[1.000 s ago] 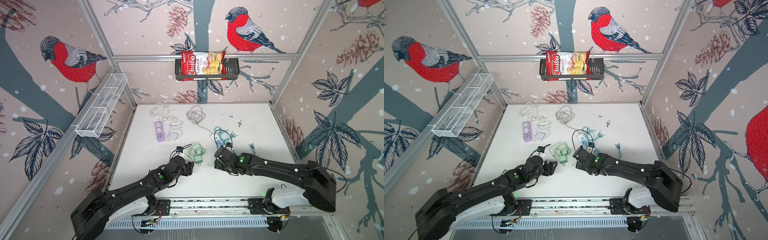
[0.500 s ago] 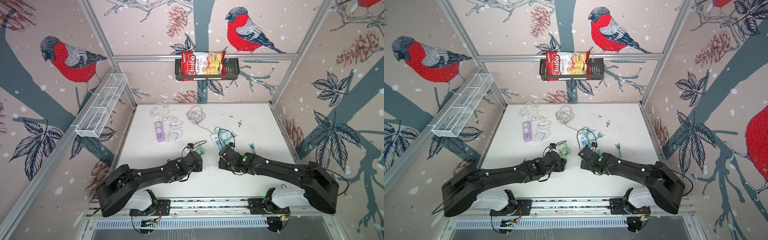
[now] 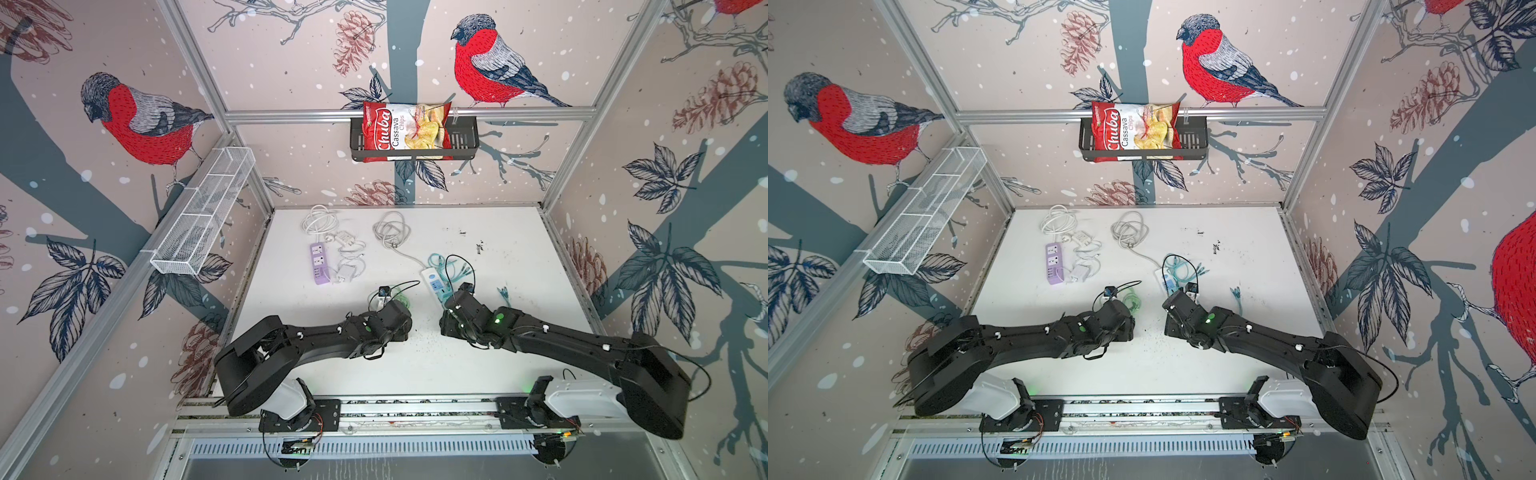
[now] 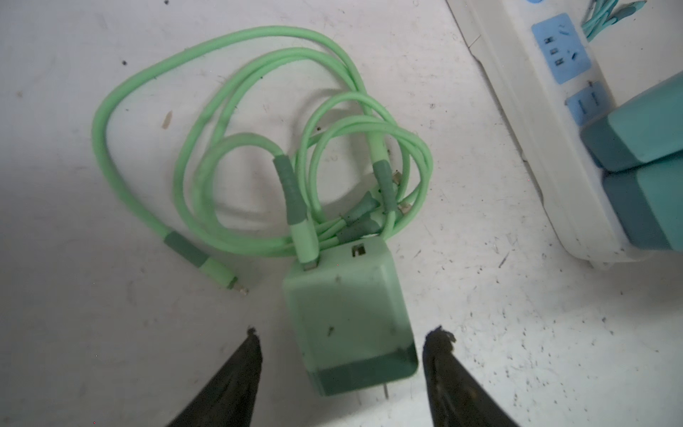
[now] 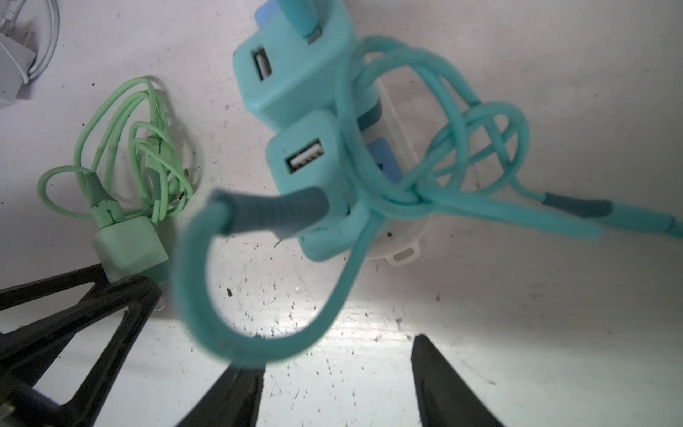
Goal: Insert the plug
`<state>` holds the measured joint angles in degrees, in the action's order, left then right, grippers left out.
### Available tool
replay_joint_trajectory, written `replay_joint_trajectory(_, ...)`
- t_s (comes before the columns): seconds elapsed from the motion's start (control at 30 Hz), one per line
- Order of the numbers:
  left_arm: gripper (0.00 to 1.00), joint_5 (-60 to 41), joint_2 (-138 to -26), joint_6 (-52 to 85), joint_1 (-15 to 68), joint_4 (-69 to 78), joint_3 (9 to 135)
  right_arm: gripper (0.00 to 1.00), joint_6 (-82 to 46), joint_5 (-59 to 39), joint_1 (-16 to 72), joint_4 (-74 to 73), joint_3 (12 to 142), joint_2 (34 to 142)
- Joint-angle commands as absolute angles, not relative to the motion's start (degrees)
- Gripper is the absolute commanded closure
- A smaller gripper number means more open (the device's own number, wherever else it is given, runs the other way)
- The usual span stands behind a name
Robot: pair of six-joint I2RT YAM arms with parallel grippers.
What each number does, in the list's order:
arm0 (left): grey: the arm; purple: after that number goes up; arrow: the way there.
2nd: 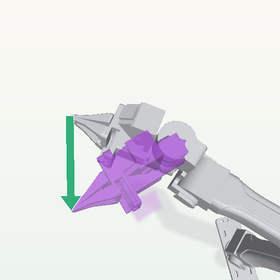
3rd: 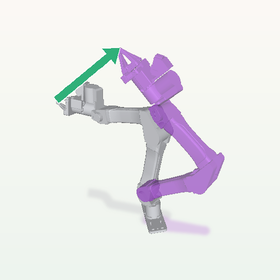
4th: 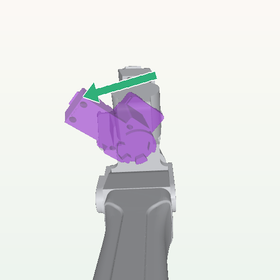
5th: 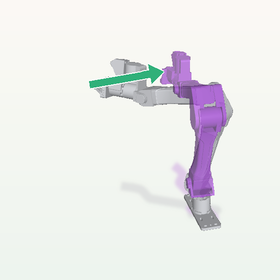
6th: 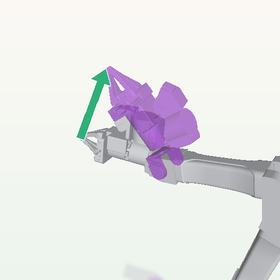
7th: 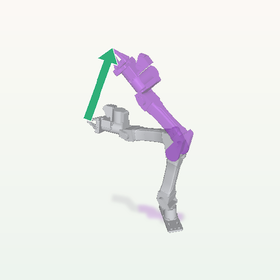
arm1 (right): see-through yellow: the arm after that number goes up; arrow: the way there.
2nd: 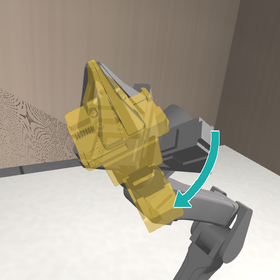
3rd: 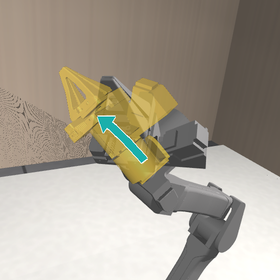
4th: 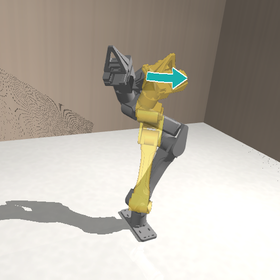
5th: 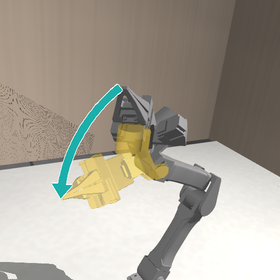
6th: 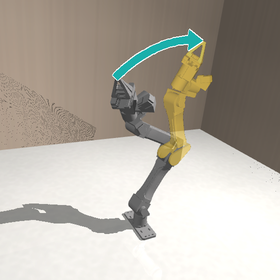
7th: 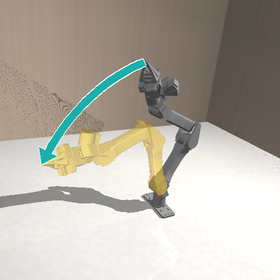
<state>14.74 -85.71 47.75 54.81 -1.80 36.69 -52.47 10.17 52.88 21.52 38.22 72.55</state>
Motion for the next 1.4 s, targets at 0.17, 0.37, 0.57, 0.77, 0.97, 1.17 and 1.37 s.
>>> replay_joint_trajectory(0.17, 0.36, 14.0, -87.2, 47.6, 54.9, 0.0, 36.8, 0.37, -51.2, 9.9, 52.5, 21.5, 37.8, 72.1)
replay_joint_trajectory(0.37, 0.42, 15.6, -86.8, 47.3, 54.9, 0.4, 36.4, 0.37, -51.1, 9.0, 52.3, 21.1, 37.2, 72.0)
replay_joint_trajectory(0.57, 0.48, 16.0, -87.3, 47.3, 54.9, 0.7, 36.3, 0.38, -51.2, 8.2, 52.4, 20.1, 36.5, 72.4)
replay_joint_trajectory(0.77, 0.52, 16.7, -87.7, 46.9, 54.9, 0.6, 36.2, 0.38, -50.0, 6.7, 52.4, 18.2, 37.3, 75.4)
replay_joint_trajectory(0.97, 0.56, 17.3, -87.0, 46.4, 54.9, 0.4, 35.8, 0.39, -48.6, 2.9, 52.2, 13.3, 41.0, 79.9)
replay_joint_trajectory(1.17, 0.57, 19.6, -83.6, 46.1, 54.9, -2.1, 35.0, 0.40, -46.2, 2.3, 50.5, 12.7, 44.7, 86.8)
replay_joint_trajectory(1.37, 0.57, 22.1, -81.0, 45.1, 54.9, -2.7, 34.4, 0.43, -44.1, 0.8, 45.6, 10.9, 43.0, 90.3)
